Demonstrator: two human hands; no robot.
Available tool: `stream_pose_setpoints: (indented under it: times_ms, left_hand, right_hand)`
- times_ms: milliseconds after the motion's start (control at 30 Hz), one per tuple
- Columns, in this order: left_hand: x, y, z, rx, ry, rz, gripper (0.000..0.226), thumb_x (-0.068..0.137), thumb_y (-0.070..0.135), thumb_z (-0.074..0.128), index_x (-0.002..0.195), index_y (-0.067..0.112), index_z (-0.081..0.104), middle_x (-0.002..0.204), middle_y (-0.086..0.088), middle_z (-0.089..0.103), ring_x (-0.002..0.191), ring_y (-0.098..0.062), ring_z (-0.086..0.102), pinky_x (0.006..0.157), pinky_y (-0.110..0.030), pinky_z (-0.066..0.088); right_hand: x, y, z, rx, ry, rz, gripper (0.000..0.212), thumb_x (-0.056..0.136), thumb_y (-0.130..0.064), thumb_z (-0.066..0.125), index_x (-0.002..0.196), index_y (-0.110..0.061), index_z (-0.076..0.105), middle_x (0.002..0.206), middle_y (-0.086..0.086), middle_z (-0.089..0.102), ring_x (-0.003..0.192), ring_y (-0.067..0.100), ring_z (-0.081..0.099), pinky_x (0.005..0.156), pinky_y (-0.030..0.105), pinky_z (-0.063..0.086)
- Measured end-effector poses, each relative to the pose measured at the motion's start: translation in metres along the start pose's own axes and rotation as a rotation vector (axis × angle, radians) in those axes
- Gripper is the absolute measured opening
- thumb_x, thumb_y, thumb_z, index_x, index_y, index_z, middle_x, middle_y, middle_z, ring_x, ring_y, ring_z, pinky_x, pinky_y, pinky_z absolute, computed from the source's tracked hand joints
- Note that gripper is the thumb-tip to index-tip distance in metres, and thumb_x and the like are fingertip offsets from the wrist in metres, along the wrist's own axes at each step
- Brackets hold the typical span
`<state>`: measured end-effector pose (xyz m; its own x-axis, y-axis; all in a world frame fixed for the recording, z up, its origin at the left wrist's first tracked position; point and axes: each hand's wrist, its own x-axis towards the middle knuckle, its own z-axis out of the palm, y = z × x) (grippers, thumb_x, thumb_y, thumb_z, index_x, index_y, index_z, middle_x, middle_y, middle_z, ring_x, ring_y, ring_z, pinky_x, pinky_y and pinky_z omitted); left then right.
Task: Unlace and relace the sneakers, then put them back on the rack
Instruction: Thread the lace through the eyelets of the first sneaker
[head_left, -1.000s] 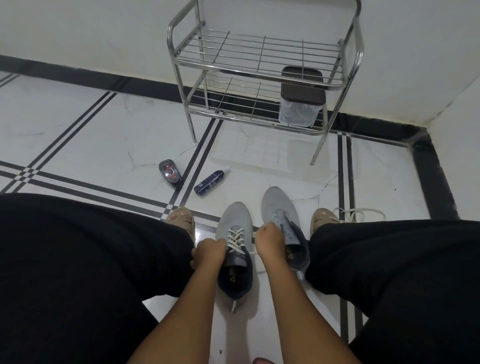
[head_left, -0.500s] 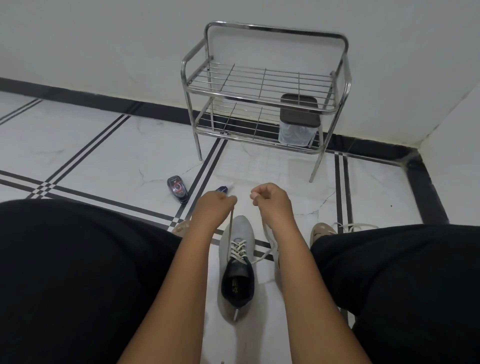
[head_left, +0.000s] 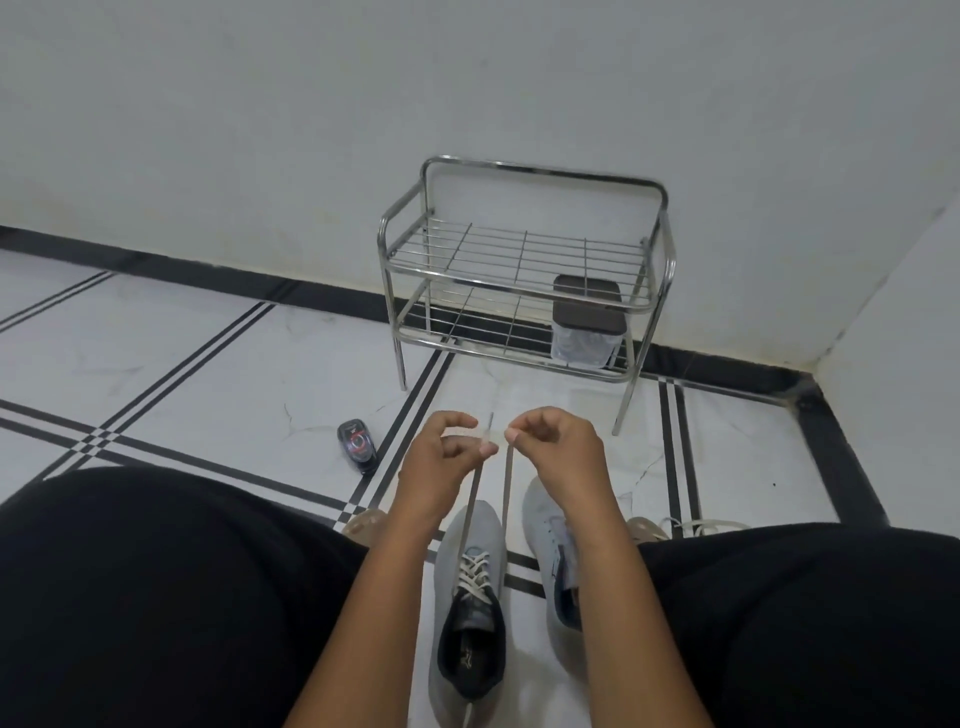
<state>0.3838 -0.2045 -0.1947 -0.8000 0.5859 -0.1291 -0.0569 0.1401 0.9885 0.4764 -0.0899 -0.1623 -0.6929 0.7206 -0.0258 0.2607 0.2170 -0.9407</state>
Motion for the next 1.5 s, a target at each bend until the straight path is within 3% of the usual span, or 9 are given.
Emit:
stream_pose_setpoints:
  times_ms: [100, 200, 333, 567, 933, 1133, 1233, 1367, 1500]
  left_hand:
    - [0.000, 0.000, 0.001, -0.011, 0.010, 0.026, 0.017, 0.080, 0.018, 0.075, 0.095, 0.019, 0.068, 0.083, -0.001, 0.075, 0.088, -0.012, 0.070, 0.086, -0.027, 0.050]
    - [-0.003, 0.002, 0.006, -0.067, 0.024, 0.047, 0.005, 0.081, 0.007, 0.072, 0.086, 0.009, 0.071, 0.080, 0.000, 0.074, 0.082, -0.007, 0.069, 0.075, -0.015, 0.051]
    - [-0.006, 0.005, 0.012, -0.125, 0.024, 0.045, 0.007, 0.081, 0.004, 0.071, 0.087, 0.001, 0.071, 0.078, -0.001, 0.072, 0.072, -0.001, 0.067, 0.066, -0.010, 0.050]
    - [-0.008, 0.001, 0.013, -0.179, 0.013, 0.024, 0.016, 0.078, 0.017, 0.076, 0.087, 0.004, 0.072, 0.087, -0.007, 0.074, 0.086, -0.012, 0.070, 0.076, -0.016, 0.052]
    - [-0.008, 0.001, 0.015, -0.010, -0.010, 0.096, 0.014, 0.085, 0.024, 0.071, 0.091, 0.011, 0.071, 0.084, 0.002, 0.073, 0.080, -0.004, 0.066, 0.073, -0.014, 0.051]
    - [-0.009, 0.000, 0.017, 0.128, 0.040, 0.150, 0.007, 0.087, 0.023, 0.067, 0.084, 0.017, 0.069, 0.070, 0.014, 0.064, 0.066, 0.009, 0.055, 0.065, -0.008, 0.043]
    - [-0.009, 0.000, 0.017, 0.137, 0.051, 0.151, 0.007, 0.088, 0.023, 0.066, 0.083, 0.018, 0.068, 0.068, 0.014, 0.062, 0.063, 0.010, 0.054, 0.063, -0.007, 0.041]
    - [-0.009, 0.000, 0.016, 0.100, 0.054, 0.156, 0.005, 0.088, 0.019, 0.067, 0.084, 0.017, 0.069, 0.068, 0.014, 0.062, 0.063, 0.012, 0.055, 0.062, -0.005, 0.042]
    - [-0.008, -0.001, 0.014, 0.059, 0.025, 0.146, 0.007, 0.088, 0.016, 0.065, 0.084, 0.013, 0.070, 0.069, 0.012, 0.065, 0.067, 0.006, 0.059, 0.067, -0.011, 0.046]
  right_hand:
    - [-0.002, -0.001, -0.001, 0.043, 0.001, 0.013, 0.004, 0.082, -0.017, 0.073, 0.081, -0.020, 0.071, 0.081, -0.003, 0.069, 0.079, 0.010, 0.063, 0.065, 0.017, 0.043]
    - [-0.002, -0.001, -0.001, 0.064, -0.005, 0.017, 0.005, 0.081, -0.017, 0.075, 0.079, -0.020, 0.071, 0.080, -0.002, 0.069, 0.079, 0.012, 0.063, 0.066, 0.018, 0.044]
    - [-0.003, -0.002, -0.002, 0.089, -0.033, 0.029, 0.007, 0.081, -0.016, 0.075, 0.077, -0.021, 0.072, 0.080, -0.003, 0.071, 0.080, 0.012, 0.064, 0.068, 0.018, 0.046]
    - [-0.004, -0.002, -0.001, 0.204, -0.053, 0.063, 0.006, 0.080, -0.012, 0.075, 0.086, -0.010, 0.073, 0.083, 0.005, 0.073, 0.082, 0.013, 0.066, 0.064, 0.008, 0.046]
    - [-0.007, -0.004, 0.001, 0.274, 0.003, 0.085, 0.008, 0.081, -0.011, 0.073, 0.088, -0.008, 0.074, 0.084, 0.006, 0.074, 0.078, 0.008, 0.065, 0.059, 0.003, 0.045]
    - [-0.004, -0.003, -0.003, 0.345, 0.120, 0.102, 0.016, 0.088, -0.029, 0.068, 0.101, -0.022, 0.072, 0.098, -0.011, 0.070, 0.095, 0.006, 0.063, 0.084, 0.024, 0.050]
    - [0.001, 0.001, -0.013, 0.263, 0.176, 0.102, 0.015, 0.092, -0.025, 0.063, 0.104, -0.021, 0.071, 0.102, -0.010, 0.068, 0.097, 0.007, 0.061, 0.088, 0.029, 0.050]
    - [0.001, 0.018, -0.018, 0.077, -0.092, 0.152, 0.017, 0.090, -0.010, 0.063, 0.104, -0.014, 0.072, 0.100, -0.001, 0.071, 0.087, 0.003, 0.062, 0.069, 0.015, 0.045]
    - [-0.006, 0.027, -0.001, 0.023, -0.320, 0.139, 0.010, 0.085, -0.017, 0.071, 0.093, -0.011, 0.074, 0.091, 0.001, 0.074, 0.083, 0.005, 0.066, 0.063, 0.006, 0.045]
